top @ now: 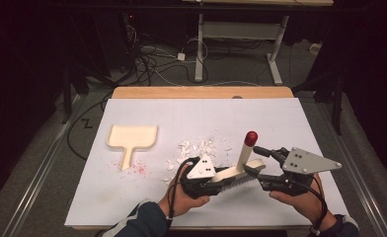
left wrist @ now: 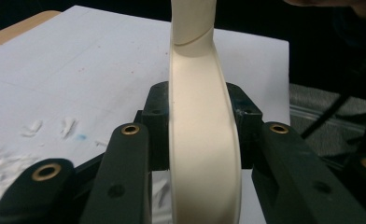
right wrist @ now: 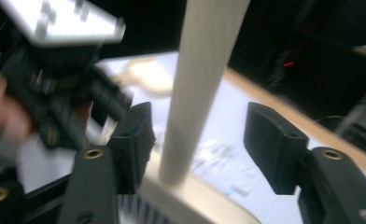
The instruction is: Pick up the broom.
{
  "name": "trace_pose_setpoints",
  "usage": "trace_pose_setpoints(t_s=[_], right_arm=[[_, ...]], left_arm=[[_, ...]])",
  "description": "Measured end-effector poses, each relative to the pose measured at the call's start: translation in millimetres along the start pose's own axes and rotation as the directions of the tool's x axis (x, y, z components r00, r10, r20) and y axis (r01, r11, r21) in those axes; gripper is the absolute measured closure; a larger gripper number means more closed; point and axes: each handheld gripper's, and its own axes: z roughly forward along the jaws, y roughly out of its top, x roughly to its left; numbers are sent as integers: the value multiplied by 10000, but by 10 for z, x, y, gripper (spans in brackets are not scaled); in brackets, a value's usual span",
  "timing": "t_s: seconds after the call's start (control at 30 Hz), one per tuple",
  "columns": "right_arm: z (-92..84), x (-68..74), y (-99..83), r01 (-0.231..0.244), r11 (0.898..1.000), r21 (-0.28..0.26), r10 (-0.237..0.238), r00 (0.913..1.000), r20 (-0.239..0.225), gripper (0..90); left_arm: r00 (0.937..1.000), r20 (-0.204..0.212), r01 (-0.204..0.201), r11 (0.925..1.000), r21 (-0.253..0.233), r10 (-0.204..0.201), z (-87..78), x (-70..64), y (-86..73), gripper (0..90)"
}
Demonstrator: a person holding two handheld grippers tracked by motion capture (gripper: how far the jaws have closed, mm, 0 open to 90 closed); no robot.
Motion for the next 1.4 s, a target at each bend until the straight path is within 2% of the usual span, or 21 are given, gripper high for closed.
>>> trace_pose_setpoints(t_s=[0.1, 0.2, 0.3, 0.37, 0.4, 0.43, 0.53, 0.63, 0.7, 0.83, 0.9, 0.93, 0.97, 1.0, 1.1, 1.2, 1.23, 1.3, 1.33, 1.37, 1.4], right_arm=[[97, -13, -78, 543, 9965, 639, -498, 9964, -688, 385], [248, 12, -158, 926, 9837, 1538, -713, 9878, -1381, 372], [406, 66, -234, 1375, 9651, 2231, -807, 9658, -2465, 371], [445, 83, -252, 1393, 9607, 2403, -712, 9598, -2715, 372], [506, 101, -278, 1455, 9569, 2515, -648, 9506, -3035, 378], [588, 132, -308, 1646, 9487, 2700, -586, 9306, -3613, 406], [668, 187, -336, 1880, 9454, 2662, -656, 9099, -4096, 553], [689, 204, -349, 1923, 9456, 2624, -652, 9023, -4262, 594], [686, 206, -351, 1891, 9471, 2592, -659, 9052, -4198, 621], [655, 242, -340, 2068, 9420, 2644, -862, 9103, -4049, 673], [609, 240, -317, 2005, 9467, 2522, -967, 9235, -3713, 680], [609, 240, -317, 2005, 9467, 2522, -967, 9235, -3713, 680], [573, 208, -310, 1826, 9499, 2537, -926, 9397, -3293, 681], [573, 208, -310, 1826, 9499, 2537, -926, 9397, -3293, 681], [479, 92, -303, 1320, 9571, 2580, -640, 9646, -2558, 680], [392, 8, -281, 942, 9658, 2415, -399, 9746, -2204, 680], [367, -10, -269, 850, 9682, 2352, -345, 9769, -2108, 680], [339, -41, -261, 874, 9692, 2300, -415, 9794, -1975, 680], [320, -61, -254, 695, 9722, 2237, -279, 9826, -1837, 680], [284, -104, -246, 565, 9738, 2204, -202, 9863, -1639, 680], [271, -123, -244, 486, 9743, 2200, -164, 9892, -1456, 681]], left_arm=[[9985, 417, -374, 9989, 290, 362, -137, 19, -35, 650], [9936, 821, -834, 9944, 657, 779, -235, 15, -88, 650], [9890, 1155, -1016, 9916, 799, 920, -289, 9, -144, 649], [9870, 1271, -1092, 9907, 811, 984, -307, 6, -162, 649], [9853, 1385, -1115, 9908, 772, 1001, -318, 3, -173, 649], [9813, 1579, -1226, 9897, 740, 1097, -332, 5, -180, 649], [9803, 1587, -1322, 9878, 820, 1180, -328, 3, -178, 649], [9820, 1462, -1326, 9878, 820, 1197, -328, 10, -187, 629], [9864, 1065, -1343, 9876, 814, 1254, -327, 13, -181, 591], [9904, 866, -1140, 9911, 683, 1080, -378, 67, -189, 456], [9916, -72, -1282, 9891, 730, 1291, -459, 58, -209, 356], [9916, -72, -1282, 9891, 730, 1291, -459, 58, -209, 306], [9860, -719, -1449, 9863, 788, 1506, -525, 41, -229, 288], [9860, -719, -1449, 9863, 788, 1506, -525, 41, -229, 259], [9800, -1391, -1373, 9895, 461, 1425, -647, 42, -281, 213], [9555, -2612, -1290, 9904, 489, 1373, -791, 60, -404, 180], [9555, -2612, -1290, 9904, 489, 1373, -791, 60, -404, 178], [9416, -3095, -1201, 9910, 586, 1324, -858, 82, -498, 174], [9319, -3366, -1179, 9904, 717, 1353, -893, 92, -545, 168], [9049, -4012, -1131, 9891, 941, 1417, -957, 101, -646, 167], [8950, -4245, -1049, 9896, 988, 1373, -993, 109, -695, 167]])
